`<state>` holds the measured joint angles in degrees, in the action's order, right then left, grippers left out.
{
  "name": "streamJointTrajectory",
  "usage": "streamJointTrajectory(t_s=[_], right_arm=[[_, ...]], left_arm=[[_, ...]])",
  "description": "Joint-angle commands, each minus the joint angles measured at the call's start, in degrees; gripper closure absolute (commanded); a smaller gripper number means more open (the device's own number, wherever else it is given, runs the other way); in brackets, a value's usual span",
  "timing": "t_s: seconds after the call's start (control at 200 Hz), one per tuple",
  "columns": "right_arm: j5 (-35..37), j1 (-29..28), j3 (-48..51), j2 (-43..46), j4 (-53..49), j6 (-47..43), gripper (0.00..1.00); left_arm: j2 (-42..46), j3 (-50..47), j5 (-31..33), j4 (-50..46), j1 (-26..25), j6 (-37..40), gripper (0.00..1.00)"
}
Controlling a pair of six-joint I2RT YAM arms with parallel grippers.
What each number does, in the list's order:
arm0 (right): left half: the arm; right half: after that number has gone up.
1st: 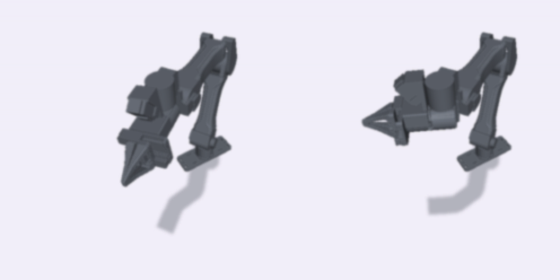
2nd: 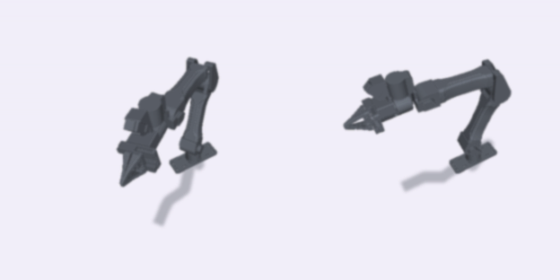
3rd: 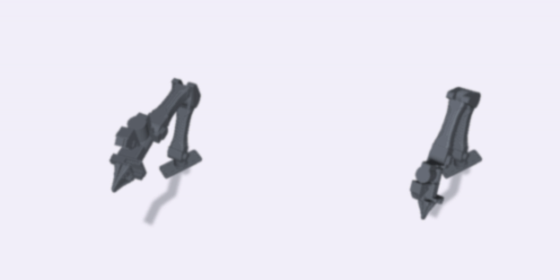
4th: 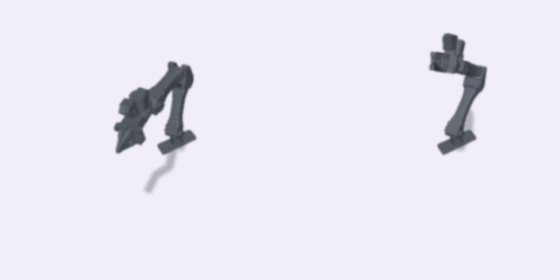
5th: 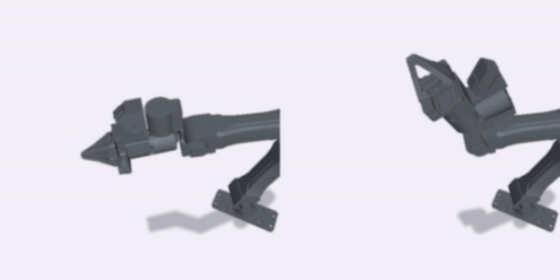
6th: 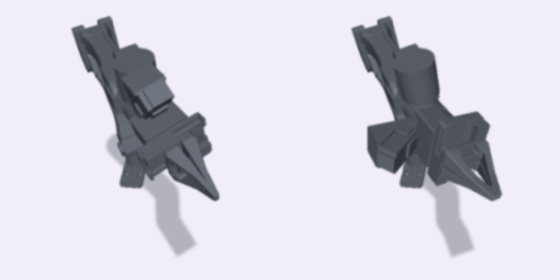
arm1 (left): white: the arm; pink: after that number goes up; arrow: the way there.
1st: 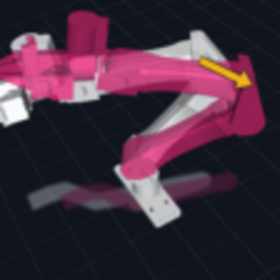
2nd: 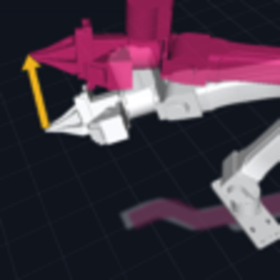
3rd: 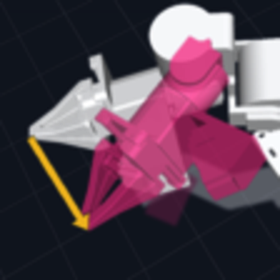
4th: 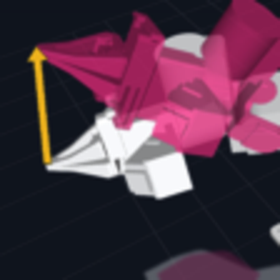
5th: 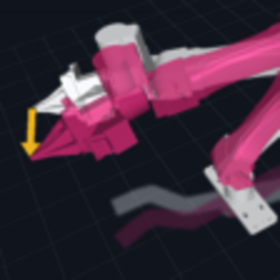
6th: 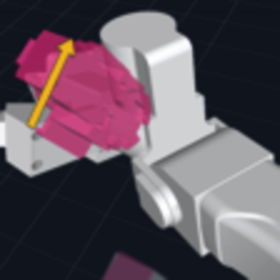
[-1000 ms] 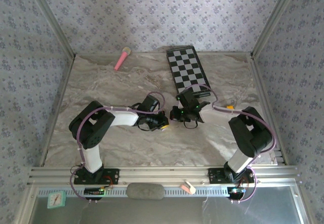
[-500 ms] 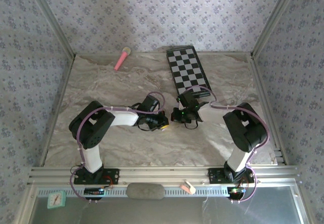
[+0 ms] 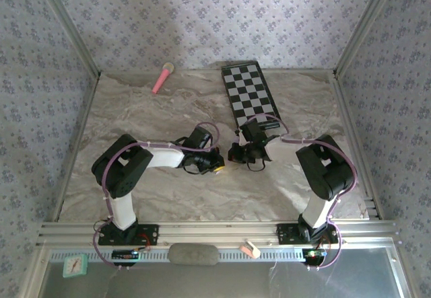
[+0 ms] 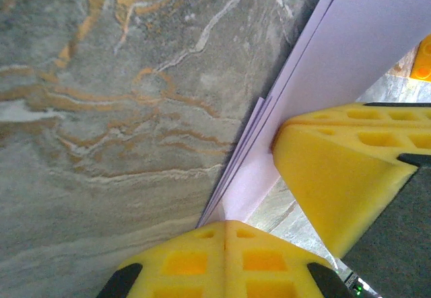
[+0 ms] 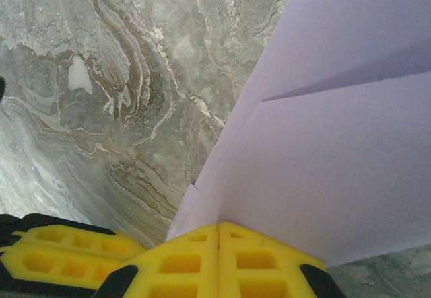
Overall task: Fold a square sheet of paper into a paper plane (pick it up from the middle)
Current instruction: Fold the wing for the fifth time at the center of the table.
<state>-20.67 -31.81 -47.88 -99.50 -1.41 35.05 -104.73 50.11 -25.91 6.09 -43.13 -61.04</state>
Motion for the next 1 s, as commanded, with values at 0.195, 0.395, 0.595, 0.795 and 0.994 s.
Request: streamJointTrajectory(t_s=[0.195, 0.395, 0.595, 0.795, 0.994], right_arm=[[3.34, 0.53, 2.29, -4.02, -1.71, -1.48, 0.99], [1.93, 0.05, 2.8, -4.22, -1.25, -0.88, 0.99], [1.73, -0.02, 2.52, -4.42, -2.03, -1.2, 1.0], [2.2, -0.07, 1.82, -5.3, -3.88, -2.3, 1.0], [3.22, 0.02, 0.69, -6.93, -6.7, -4.09, 1.0]], left_arm=[[1.46, 1.03, -1.91, -1.12, -0.01, 2.95, 0.92], [-0.42, 3.56, -1.81, -1.77, 0.02, 5.29, 0.9], [-1.53, 3.21, -0.4, -4.22, 0.15, 6.43, 0.92], [-1.88, 2.43, 1.56, -7.27, 0.41, 7.77, 0.93], [-0.52, -2.64, 0.27, -5.91, 0.93, 7.99, 0.93]])
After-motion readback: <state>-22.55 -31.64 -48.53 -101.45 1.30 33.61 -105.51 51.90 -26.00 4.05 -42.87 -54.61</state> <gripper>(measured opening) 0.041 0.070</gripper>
